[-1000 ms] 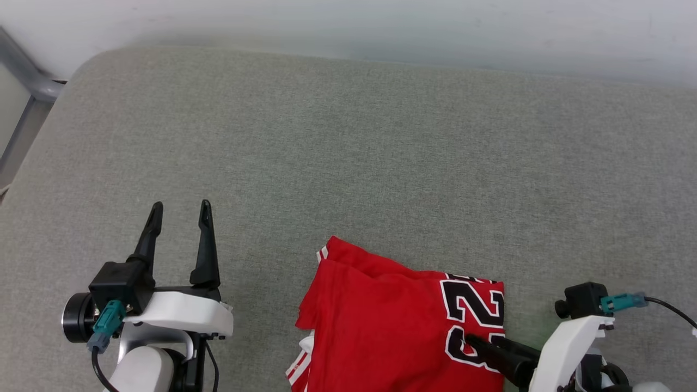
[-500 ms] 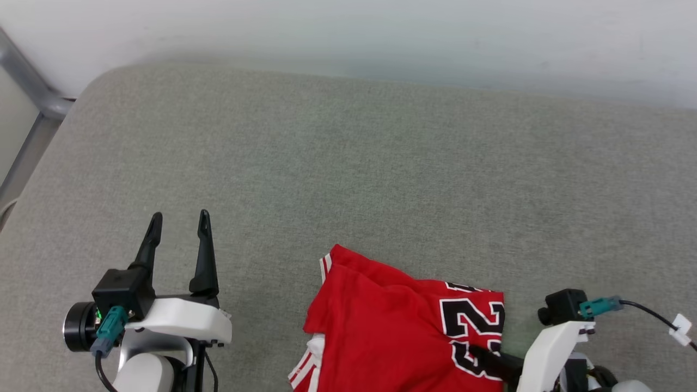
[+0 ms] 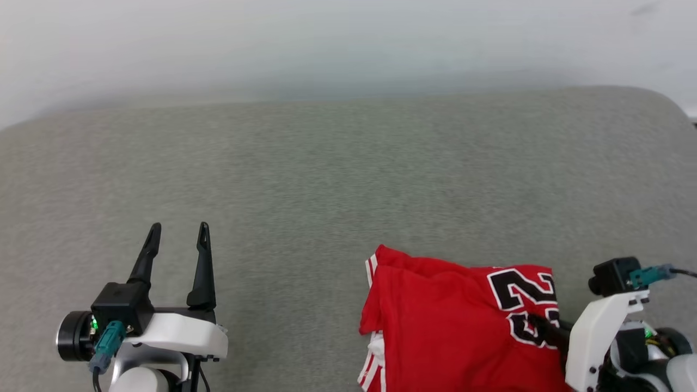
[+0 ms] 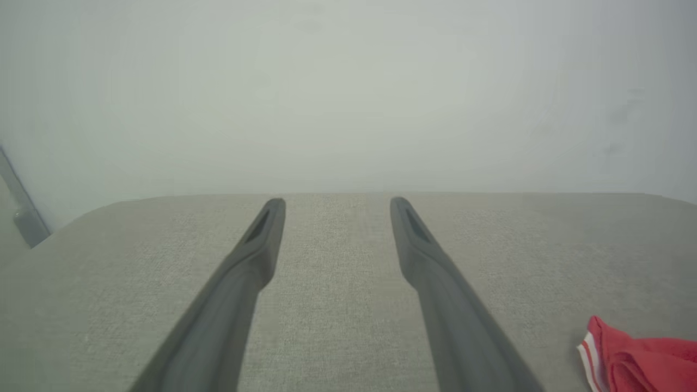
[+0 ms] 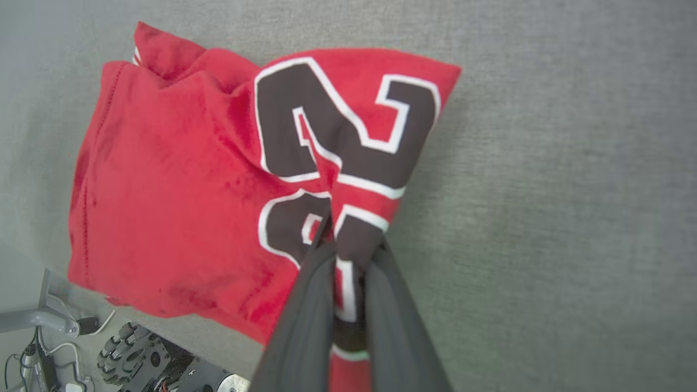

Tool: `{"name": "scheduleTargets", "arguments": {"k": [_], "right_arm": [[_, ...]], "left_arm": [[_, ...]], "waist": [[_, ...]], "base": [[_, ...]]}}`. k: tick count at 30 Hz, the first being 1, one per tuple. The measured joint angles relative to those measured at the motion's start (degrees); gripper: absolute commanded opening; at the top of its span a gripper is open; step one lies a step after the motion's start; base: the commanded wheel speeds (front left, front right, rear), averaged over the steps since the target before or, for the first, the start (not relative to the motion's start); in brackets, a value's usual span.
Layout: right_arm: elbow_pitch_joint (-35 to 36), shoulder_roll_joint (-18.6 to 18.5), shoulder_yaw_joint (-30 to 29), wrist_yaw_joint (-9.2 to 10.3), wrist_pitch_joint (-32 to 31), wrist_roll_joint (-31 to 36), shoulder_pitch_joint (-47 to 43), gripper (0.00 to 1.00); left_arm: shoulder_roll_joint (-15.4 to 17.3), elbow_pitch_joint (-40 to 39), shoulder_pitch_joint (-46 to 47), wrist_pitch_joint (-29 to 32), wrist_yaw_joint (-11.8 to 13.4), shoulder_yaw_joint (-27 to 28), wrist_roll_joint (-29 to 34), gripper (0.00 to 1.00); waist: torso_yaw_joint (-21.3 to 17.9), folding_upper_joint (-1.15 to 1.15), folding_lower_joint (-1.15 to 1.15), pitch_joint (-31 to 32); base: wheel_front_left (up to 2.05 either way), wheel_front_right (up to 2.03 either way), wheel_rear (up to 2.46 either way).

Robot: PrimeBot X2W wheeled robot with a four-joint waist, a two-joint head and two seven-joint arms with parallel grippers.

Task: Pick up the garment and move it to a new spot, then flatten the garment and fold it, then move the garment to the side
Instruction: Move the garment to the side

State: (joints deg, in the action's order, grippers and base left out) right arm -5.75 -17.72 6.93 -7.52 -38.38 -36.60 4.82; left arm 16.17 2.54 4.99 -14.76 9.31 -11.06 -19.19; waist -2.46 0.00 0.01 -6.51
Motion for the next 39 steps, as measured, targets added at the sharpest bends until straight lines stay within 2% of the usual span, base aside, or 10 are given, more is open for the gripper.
{"name": "scheduleTargets", "arguments": {"k": [10,22,30,39], "right_arm": [[-0.8,-1.1,-1.3,0.00,0.8,1.7,7.2,0.00],[-7.7,-0.5,-4.2,0.00,6.8,3.2,19.6,0.00],[-14.4,-4.5,-11.2,0.00,11.2,7.4,28.5,0.00],[-21.1,-10.2,-19.7,0.00,14.7,12.3,37.5,0.00]], "left_arm": [[3.1,-4.9,3.6,2.3,-0.2,-0.4,2.0,1.00],[8.0,-12.8,9.7,7.7,-0.7,-0.3,4.9,1.00],[10.7,-17.3,13.2,10.5,-1.2,0.0,6.1,1.00],[12.1,-20.6,17.2,12.1,-1.8,-0.4,6.9,1.00]], "waist": [[-11.5,0.00,0.00,-5.5],[-21.3,0.00,-0.02,-17.8],[-23.4,0.00,-0.02,-25.1],[-20.7,0.00,-0.02,-31.5]], "base": [[0.00,0.00,0.00],[0.00,0.00,0.00],[0.00,0.00,0.00],[0.00,0.00,0.00]]}}
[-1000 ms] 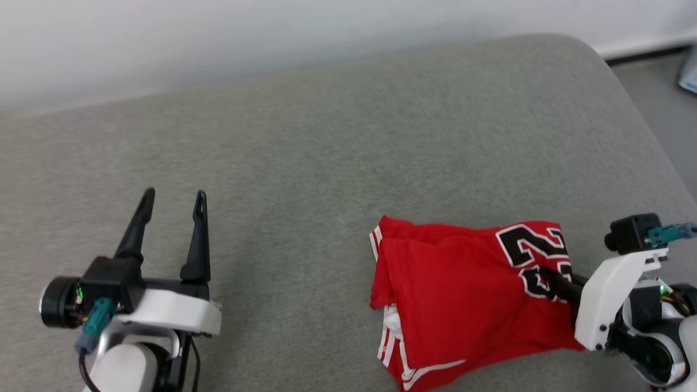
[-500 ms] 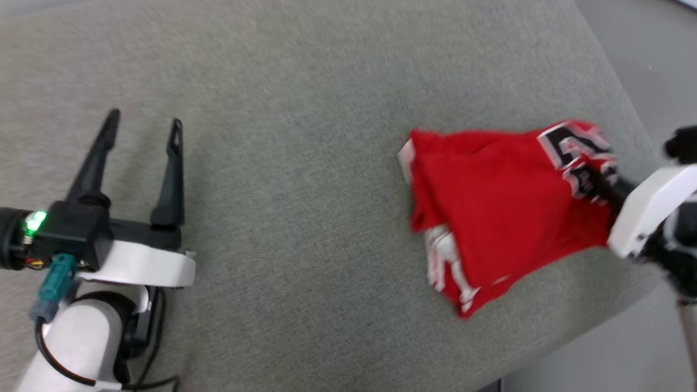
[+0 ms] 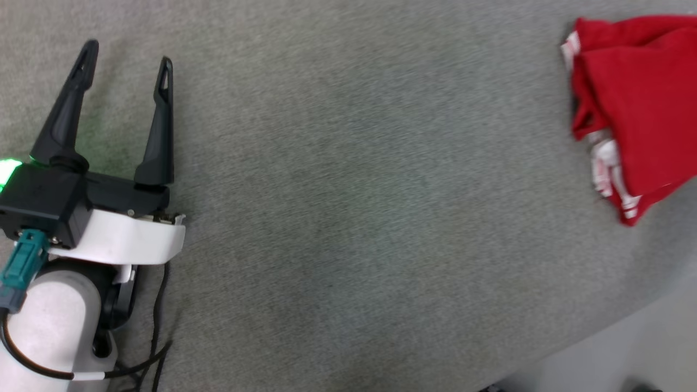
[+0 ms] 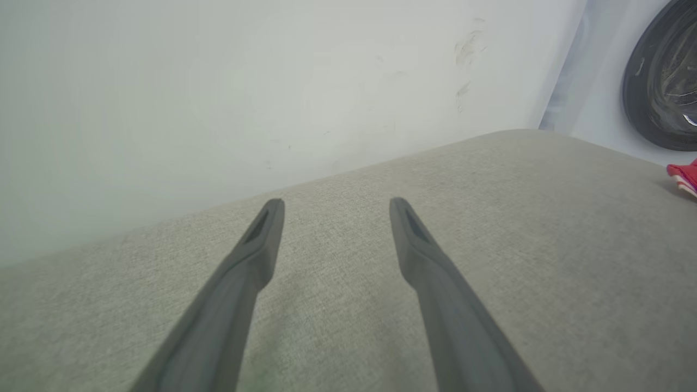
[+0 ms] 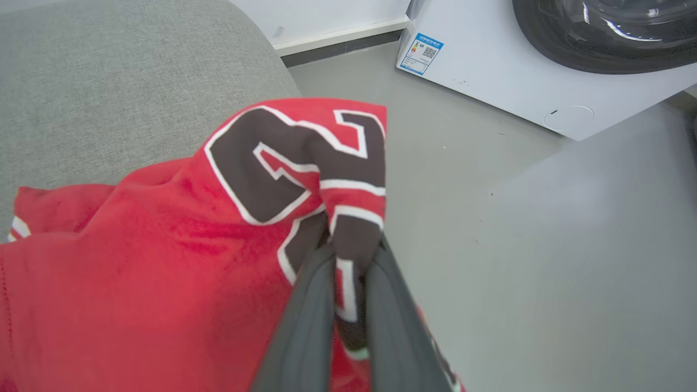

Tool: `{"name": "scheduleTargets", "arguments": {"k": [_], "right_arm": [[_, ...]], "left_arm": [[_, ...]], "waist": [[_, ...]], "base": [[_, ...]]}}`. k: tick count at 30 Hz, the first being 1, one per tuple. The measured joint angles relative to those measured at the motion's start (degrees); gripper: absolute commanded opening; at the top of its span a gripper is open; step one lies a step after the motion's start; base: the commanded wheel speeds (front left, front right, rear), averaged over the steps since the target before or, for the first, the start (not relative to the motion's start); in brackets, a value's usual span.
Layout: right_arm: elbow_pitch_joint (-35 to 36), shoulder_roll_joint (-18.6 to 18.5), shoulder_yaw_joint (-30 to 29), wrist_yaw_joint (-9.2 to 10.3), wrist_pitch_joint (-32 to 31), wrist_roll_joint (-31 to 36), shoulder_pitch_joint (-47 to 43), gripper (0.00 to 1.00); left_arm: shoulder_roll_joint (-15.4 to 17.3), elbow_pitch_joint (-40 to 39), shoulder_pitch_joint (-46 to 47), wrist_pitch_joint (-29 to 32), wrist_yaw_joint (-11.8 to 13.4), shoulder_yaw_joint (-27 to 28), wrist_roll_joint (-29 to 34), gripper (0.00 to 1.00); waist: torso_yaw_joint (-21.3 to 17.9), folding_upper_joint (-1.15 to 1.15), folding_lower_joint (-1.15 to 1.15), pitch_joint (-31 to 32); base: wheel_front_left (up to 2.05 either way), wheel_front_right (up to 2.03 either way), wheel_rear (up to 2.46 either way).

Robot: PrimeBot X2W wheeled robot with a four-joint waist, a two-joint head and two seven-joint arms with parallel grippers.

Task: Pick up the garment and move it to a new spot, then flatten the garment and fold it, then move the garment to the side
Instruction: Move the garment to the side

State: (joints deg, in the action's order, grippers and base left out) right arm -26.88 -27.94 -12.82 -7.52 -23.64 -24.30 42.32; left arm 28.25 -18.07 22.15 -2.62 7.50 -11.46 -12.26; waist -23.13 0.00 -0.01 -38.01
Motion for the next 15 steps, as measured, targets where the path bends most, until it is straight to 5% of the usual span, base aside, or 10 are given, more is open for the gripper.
{"name": "scheduleTargets", "arguments": {"k": [12,13,14,15], "right_arm": [[-12.4,-1.4,-7.3,0.00,5.1,5.4,3.4,0.00],[-13.4,-1.1,-7.7,0.00,5.9,5.7,3.4,0.06],[-14.3,-0.7,-8.2,0.00,6.6,5.6,3.5,0.44],[-15.1,-0.4,-8.2,0.00,6.9,5.7,3.5,1.00]], "left_arm": [[-0.2,-0.4,3.1,-0.4,-0.7,-1.4,0.3,1.00],[-0.2,-0.2,3.1,-0.4,-0.7,-1.4,0.3,1.00],[-0.3,0.0,3.2,-0.6,-0.7,-1.4,0.3,1.00],[-0.4,0.2,3.2,-0.8,-0.7,-1.5,0.1,1.00]], "waist": [[4.5,0.00,0.00,-4.4],[4.7,0.00,0.00,-4.4],[4.8,0.00,0.00,-4.3],[4.9,0.00,0.00,-4.1]], "base": [[0.00,0.00,0.00],[0.00,0.00,0.00],[0.00,0.00,0.00],[0.00,0.00,0.00]]}}
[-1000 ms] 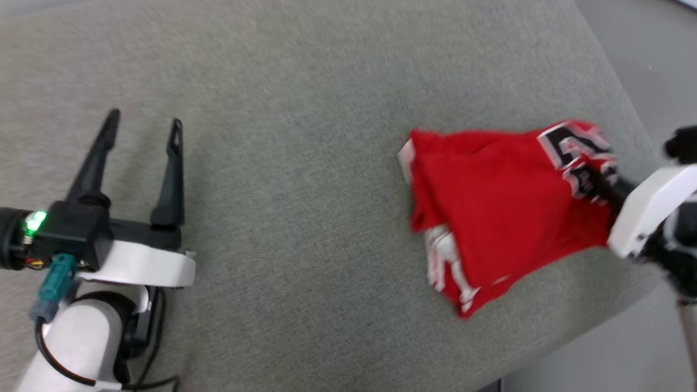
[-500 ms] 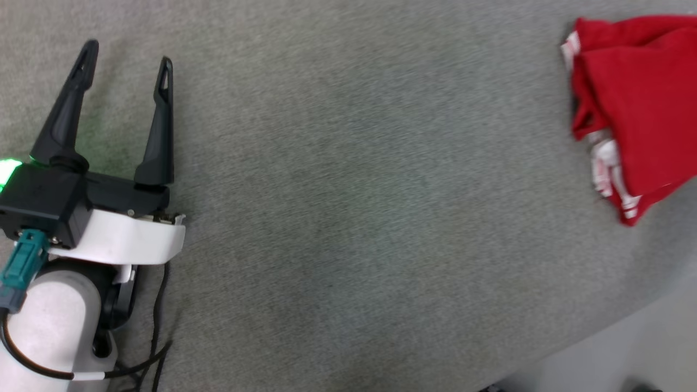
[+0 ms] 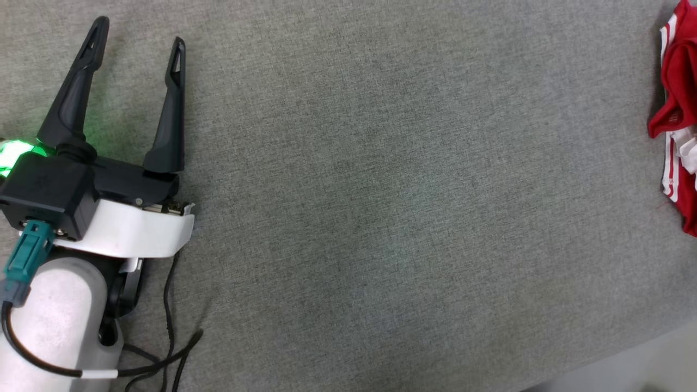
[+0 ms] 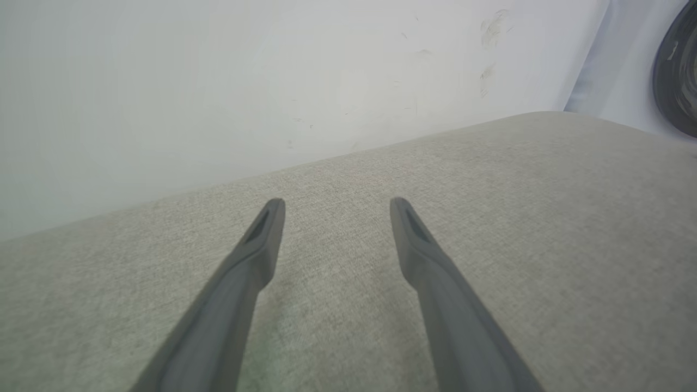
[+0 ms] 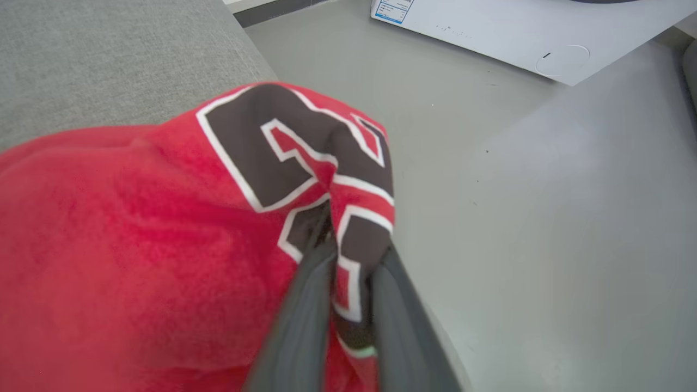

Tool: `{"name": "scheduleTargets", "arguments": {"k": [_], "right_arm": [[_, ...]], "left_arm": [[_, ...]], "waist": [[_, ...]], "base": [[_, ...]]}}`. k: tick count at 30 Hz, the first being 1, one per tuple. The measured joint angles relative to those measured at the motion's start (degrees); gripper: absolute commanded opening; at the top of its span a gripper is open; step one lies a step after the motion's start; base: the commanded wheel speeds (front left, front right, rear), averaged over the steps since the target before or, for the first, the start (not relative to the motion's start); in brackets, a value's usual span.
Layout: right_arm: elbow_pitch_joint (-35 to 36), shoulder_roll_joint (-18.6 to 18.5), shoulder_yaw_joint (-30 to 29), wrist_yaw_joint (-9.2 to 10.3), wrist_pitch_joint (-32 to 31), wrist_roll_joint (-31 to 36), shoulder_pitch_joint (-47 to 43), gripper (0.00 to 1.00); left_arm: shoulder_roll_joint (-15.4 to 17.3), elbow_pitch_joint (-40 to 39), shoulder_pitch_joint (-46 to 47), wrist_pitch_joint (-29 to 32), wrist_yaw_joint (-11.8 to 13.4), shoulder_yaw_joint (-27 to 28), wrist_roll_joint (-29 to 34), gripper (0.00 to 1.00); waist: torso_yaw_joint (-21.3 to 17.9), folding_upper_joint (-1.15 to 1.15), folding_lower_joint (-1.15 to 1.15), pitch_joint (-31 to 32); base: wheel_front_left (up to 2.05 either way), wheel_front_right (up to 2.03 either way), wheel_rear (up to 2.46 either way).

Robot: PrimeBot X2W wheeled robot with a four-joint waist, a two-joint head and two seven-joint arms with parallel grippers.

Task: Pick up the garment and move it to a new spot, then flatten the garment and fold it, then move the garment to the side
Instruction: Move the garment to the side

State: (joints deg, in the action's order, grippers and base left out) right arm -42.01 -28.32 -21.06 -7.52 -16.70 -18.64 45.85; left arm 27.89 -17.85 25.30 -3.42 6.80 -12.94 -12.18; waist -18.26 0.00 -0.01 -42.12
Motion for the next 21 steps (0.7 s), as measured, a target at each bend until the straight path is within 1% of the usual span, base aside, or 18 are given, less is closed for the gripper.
{"name": "scheduleTargets", "arguments": {"k": [4,6,11,15,17,21], "right_arm": [[-1.5,0.2,0.5,0.00,3.9,0.9,0.2,1.00],[-2.1,0.1,0.6,0.00,7.1,1.4,0.2,1.00],[-3.0,-1.1,1.3,0.00,15.3,3.5,-0.5,1.00],[-2.8,-1.0,3.3,0.00,20.8,3.9,-2.6,1.00],[-2.4,0.0,4.0,0.00,24.1,4.3,-4.3,1.00],[-0.8,2.4,5.3,0.00,27.8,4.5,-8.3,1.00]], "left_arm": [[-0.4,1.5,-0.2,-0.8,0.3,-0.1,-0.4,1.00],[-0.9,2.3,-0.4,-1.4,0.3,-0.3,-0.7,1.00],[-3.0,5.4,-1.8,-3.8,0.8,-1.3,-1.8,1.00],[-4.6,8.2,-4.0,-5.8,1.6,-1.4,-3.1,1.00],[-5.6,10.2,-5.6,-6.8,2.0,-1.5,-3.9,1.00],[-7.0,12.9,-8.5,-8.3,2.6,-1.5,-5.2,1.00]], "waist": [[0.0,0.00,0.00,1.3],[0.0,0.00,0.00,2.4],[0.7,0.00,0.01,6.1],[1.7,0.00,0.01,9.8],[2.4,0.00,0.01,11.9],[3.9,0.00,0.02,16.0]], "base": [[0.00,0.00,0.00],[0.00,0.00,0.00],[0.00,0.00,0.00],[0.00,0.00,0.00],[0.00,0.00,0.00],[0.00,0.00,0.00]]}}
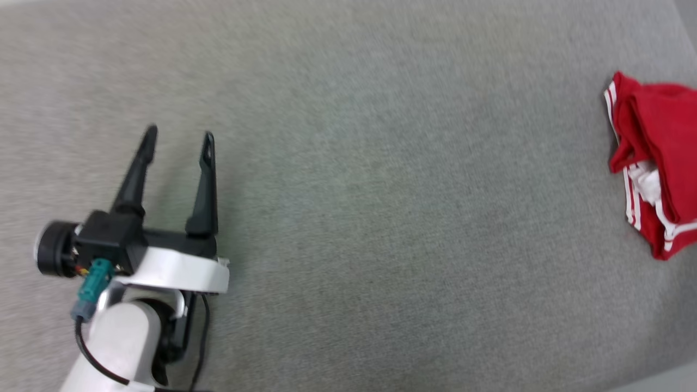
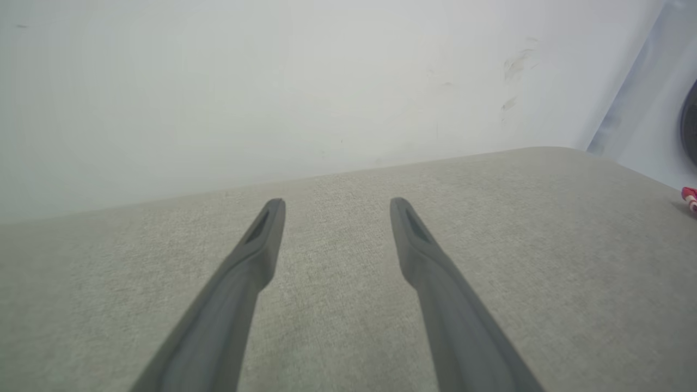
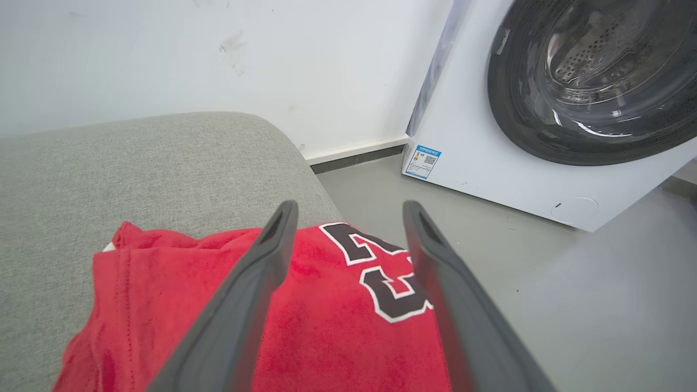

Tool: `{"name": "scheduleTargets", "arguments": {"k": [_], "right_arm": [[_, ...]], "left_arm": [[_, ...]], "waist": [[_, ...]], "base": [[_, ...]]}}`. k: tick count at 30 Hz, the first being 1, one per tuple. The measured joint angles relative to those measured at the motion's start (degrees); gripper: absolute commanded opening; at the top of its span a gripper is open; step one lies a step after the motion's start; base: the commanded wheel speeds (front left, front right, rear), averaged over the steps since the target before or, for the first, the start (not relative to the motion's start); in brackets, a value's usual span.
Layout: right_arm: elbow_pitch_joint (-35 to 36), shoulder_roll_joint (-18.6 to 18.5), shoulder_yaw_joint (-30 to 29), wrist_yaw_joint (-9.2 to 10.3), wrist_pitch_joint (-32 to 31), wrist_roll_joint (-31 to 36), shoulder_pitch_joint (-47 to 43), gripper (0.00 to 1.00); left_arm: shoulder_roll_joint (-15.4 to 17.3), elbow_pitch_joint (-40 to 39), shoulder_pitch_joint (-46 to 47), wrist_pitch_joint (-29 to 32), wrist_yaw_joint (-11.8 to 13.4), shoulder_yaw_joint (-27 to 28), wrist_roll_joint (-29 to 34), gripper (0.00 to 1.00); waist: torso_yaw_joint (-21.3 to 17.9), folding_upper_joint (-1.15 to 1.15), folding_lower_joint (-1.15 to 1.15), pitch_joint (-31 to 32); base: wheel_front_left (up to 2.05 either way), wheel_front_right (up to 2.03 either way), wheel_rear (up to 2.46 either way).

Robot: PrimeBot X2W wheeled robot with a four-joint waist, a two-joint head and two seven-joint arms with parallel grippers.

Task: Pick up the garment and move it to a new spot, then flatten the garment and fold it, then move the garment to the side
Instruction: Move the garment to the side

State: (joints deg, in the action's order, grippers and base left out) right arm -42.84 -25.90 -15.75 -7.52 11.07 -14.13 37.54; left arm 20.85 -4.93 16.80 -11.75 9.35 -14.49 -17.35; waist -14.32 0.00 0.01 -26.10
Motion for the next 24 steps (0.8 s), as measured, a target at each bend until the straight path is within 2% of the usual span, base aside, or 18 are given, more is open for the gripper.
{"name": "scheduleTargets", "arguments": {"k": [7,11,16,24], "right_arm": [[6.1,4.6,1.9,0.00,2.6,0.7,-7.5,1.00],[11.2,8.5,3.8,0.00,2.4,1.6,-11.3,1.00],[20.1,13.1,6.4,-0.01,0.2,3.4,-15.6,1.00],[33.4,18.4,8.4,-0.01,-4.0,4.8,-24.7,1.00]], "left_arm": [[-2.1,3.6,-4.0,-1.8,1.2,0.3,-1.6,1.00],[-3.4,5.4,-5.7,-2.4,1.5,0.7,-2.3,1.00],[-4.7,8.0,-7.3,-3.0,1.8,1.5,-2.9,1.00],[-5.3,11.2,-9.7,-3.2,1.9,2.9,-2.6,1.00]], "waist": [[3.4,0.00,0.00,6.3],[5.3,0.00,0.00,9.5],[7.6,0.00,0.00,12.9],[12.0,0.00,0.00,17.5]], "base": [[0.00,0.00,0.00],[0.00,0.00,0.00],[0.00,0.00,0.00],[0.00,0.00,0.00]]}}
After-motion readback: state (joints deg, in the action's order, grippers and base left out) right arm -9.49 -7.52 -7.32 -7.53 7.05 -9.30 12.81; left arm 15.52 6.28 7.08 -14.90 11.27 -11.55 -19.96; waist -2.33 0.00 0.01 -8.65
